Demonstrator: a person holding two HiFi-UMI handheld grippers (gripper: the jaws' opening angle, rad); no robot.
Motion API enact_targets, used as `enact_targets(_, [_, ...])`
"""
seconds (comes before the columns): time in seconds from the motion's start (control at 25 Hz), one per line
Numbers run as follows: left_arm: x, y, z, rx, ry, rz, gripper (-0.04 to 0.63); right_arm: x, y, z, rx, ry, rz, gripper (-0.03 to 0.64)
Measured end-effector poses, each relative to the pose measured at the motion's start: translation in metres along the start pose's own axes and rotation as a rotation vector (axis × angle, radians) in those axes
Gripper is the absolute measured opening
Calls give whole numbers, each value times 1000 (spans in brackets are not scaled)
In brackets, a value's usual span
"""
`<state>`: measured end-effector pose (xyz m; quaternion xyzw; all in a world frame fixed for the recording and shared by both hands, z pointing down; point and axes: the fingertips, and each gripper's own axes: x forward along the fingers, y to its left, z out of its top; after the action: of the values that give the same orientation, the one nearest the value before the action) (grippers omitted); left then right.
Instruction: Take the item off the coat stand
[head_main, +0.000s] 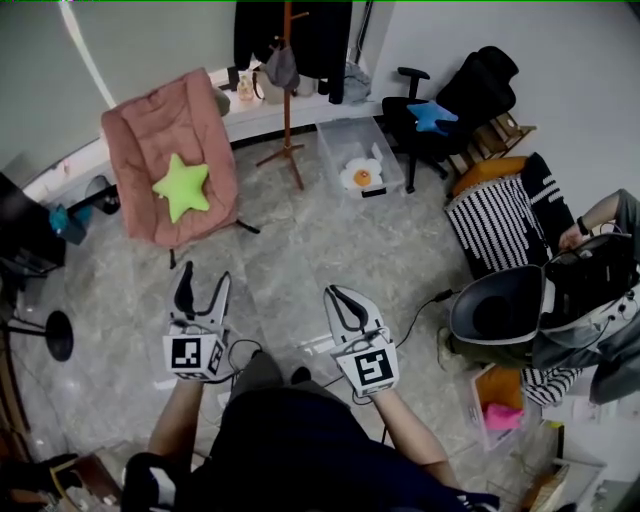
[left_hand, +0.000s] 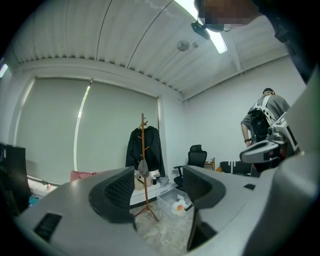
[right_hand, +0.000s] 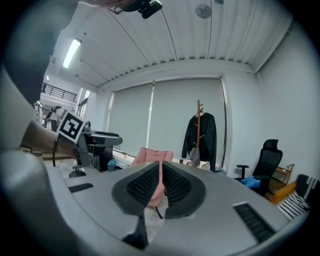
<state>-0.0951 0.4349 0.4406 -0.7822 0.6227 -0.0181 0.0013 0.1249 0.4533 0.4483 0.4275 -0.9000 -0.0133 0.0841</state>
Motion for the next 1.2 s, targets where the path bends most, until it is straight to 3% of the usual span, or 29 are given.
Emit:
enact_targets(0.32, [53, 32, 4, 25, -3, -27, 296, 46, -18, 2, -6, 10, -15, 34])
enact_targets(0.84, [197, 133, 6, 48, 1, -135, 296, 222, -65, 32, -5, 33, -105, 34])
enact_targets(1.2, [299, 158, 9, 43, 12, -167, 296, 293, -118, 34, 0, 52, -113, 34])
